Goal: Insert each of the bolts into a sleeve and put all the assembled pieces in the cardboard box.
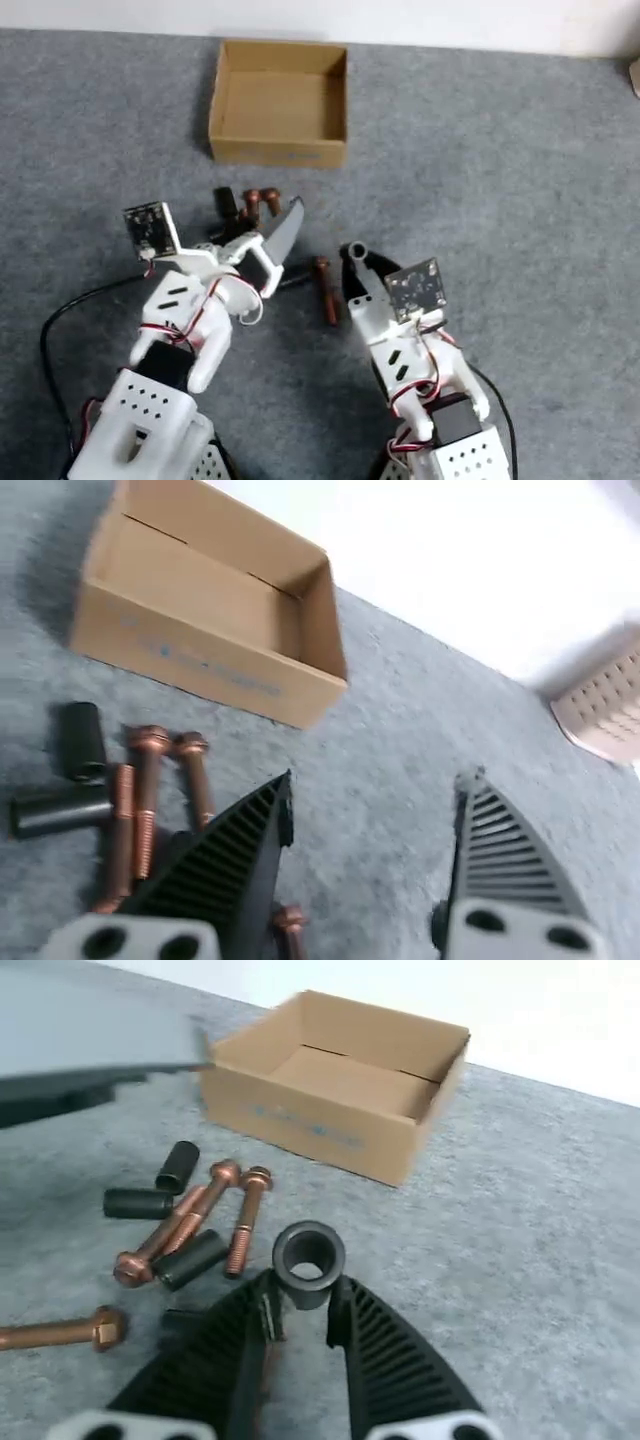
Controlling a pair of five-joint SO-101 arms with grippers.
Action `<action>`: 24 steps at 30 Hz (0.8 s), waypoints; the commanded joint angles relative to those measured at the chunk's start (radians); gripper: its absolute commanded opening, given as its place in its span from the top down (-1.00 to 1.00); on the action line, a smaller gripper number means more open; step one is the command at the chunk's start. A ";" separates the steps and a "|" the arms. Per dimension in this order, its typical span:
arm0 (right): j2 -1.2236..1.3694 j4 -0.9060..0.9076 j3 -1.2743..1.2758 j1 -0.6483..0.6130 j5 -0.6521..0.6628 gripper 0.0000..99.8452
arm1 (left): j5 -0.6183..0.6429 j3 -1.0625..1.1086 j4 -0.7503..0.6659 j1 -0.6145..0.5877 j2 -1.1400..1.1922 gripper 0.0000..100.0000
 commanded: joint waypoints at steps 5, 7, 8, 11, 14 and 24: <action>-0.010 0.064 -0.010 0.074 0.035 0.99 | 0.006 -0.024 -0.029 -0.015 -0.015 0.50; -0.010 0.162 -0.008 0.107 0.106 0.99 | 0.006 -0.024 -0.029 -0.015 -0.015 0.50; -0.010 0.208 -0.008 0.130 0.133 0.99 | 0.006 -0.024 -0.029 -0.015 -0.015 0.50; -0.010 0.320 -0.012 0.236 0.170 0.99 | 0.006 -0.024 -0.029 -0.015 -0.015 0.50; -0.010 0.374 -0.018 0.344 0.192 0.99 | 0.006 -0.024 -0.029 -0.015 -0.015 0.50; -0.008 0.426 -0.028 0.239 0.192 0.69 | 0.006 -0.024 -0.026 -0.027 -0.015 0.50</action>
